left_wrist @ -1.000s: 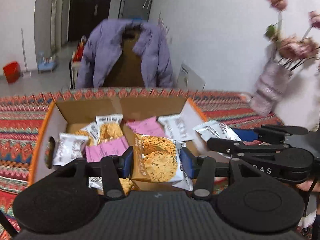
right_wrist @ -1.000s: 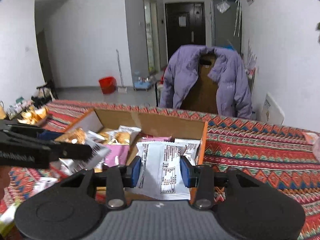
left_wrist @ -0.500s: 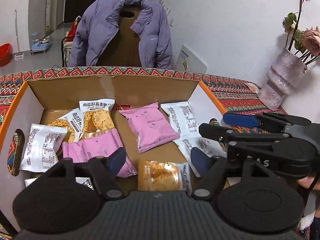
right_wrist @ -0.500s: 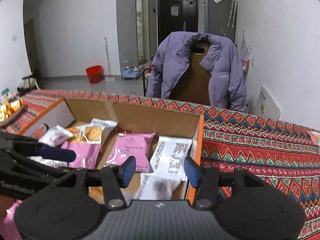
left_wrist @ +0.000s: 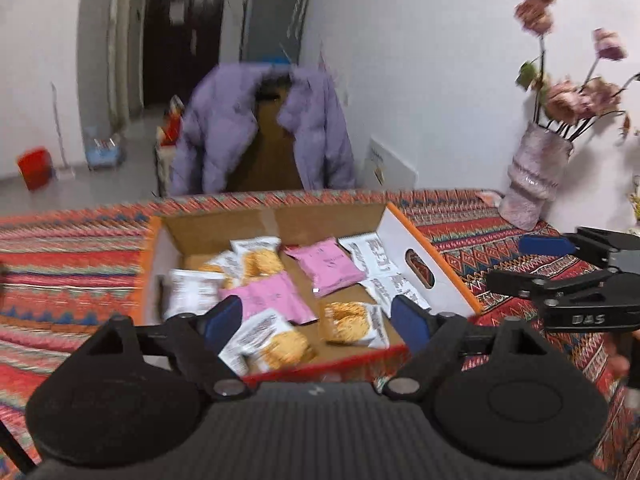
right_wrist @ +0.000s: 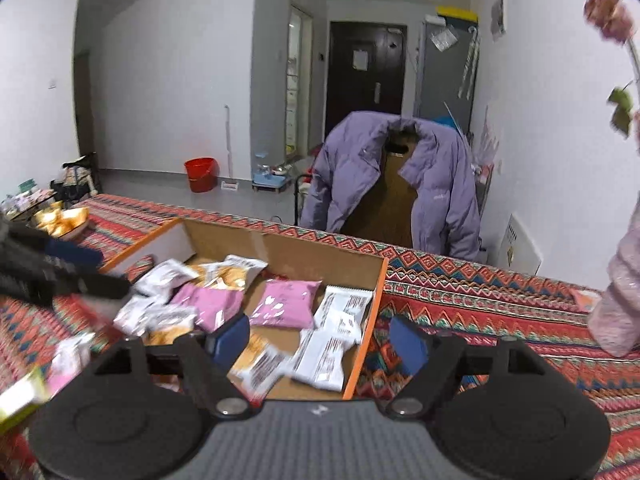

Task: Organize snacks
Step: 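Withdraw both tools from the box back over the snack pile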

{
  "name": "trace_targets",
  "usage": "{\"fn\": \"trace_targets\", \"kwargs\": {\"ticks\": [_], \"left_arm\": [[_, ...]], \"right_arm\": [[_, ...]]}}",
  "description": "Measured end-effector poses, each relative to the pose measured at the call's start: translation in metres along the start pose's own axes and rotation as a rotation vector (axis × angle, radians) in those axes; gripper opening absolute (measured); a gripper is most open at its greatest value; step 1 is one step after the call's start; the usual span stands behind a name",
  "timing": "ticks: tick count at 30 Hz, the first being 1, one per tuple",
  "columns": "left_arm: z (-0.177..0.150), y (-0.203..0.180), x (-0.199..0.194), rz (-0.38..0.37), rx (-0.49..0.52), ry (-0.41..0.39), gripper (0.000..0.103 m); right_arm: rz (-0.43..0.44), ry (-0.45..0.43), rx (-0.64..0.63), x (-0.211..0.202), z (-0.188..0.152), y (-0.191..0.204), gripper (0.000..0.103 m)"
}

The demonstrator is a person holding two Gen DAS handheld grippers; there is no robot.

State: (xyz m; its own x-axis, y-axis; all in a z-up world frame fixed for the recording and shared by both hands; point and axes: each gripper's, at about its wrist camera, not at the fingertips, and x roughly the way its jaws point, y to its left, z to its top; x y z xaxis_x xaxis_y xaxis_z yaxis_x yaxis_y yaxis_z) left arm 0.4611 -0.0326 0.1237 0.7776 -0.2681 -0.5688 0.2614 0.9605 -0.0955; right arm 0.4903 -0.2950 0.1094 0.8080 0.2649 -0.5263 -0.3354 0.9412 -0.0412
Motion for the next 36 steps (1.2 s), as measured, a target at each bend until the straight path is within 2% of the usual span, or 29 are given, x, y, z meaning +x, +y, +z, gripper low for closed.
{"fn": "trace_targets", "kwargs": {"ticks": [3, 6, 8, 12, 15, 19, 26, 31, 36], "left_arm": [[-0.022, 0.003, -0.045, 0.020, 0.008, -0.041, 0.089], [-0.049, 0.010, -0.082, 0.010, -0.035, -0.036, 0.090], [-0.070, 0.012, -0.105, 0.019, -0.048, -0.049, 0.090], [-0.111, 0.016, -0.146, 0.055, -0.090, -0.083, 0.092], [-0.142, 0.020, -0.169, 0.068, -0.128, -0.112, 0.098], [-0.180, 0.023, -0.178, 0.128, -0.161, -0.062, 0.098], [-0.229, 0.029, -0.185, 0.152, -0.204, -0.008, 0.098], [-0.242, 0.027, -0.184, 0.176, -0.179, 0.010, 0.098], [-0.240, 0.027, -0.184, 0.177, -0.171, 0.006, 0.098]], "right_arm": [[-0.004, -0.028, -0.014, -0.044, -0.013, 0.012, 0.078], [-0.001, -0.067, 0.000, -0.093, -0.033, 0.025, 0.081], [-0.010, -0.075, -0.004, -0.105, -0.040, 0.030, 0.085], [-0.024, -0.095, -0.035, -0.144, -0.070, 0.052, 0.087], [-0.055, -0.092, -0.062, -0.167, -0.092, 0.070, 0.087], [-0.083, -0.092, -0.057, -0.190, -0.122, 0.088, 0.089], [-0.058, -0.078, -0.015, -0.209, -0.169, 0.110, 0.089], [-0.039, -0.043, -0.020, -0.211, -0.190, 0.125, 0.089], [-0.035, -0.028, -0.012, -0.209, -0.196, 0.131, 0.089]]}}
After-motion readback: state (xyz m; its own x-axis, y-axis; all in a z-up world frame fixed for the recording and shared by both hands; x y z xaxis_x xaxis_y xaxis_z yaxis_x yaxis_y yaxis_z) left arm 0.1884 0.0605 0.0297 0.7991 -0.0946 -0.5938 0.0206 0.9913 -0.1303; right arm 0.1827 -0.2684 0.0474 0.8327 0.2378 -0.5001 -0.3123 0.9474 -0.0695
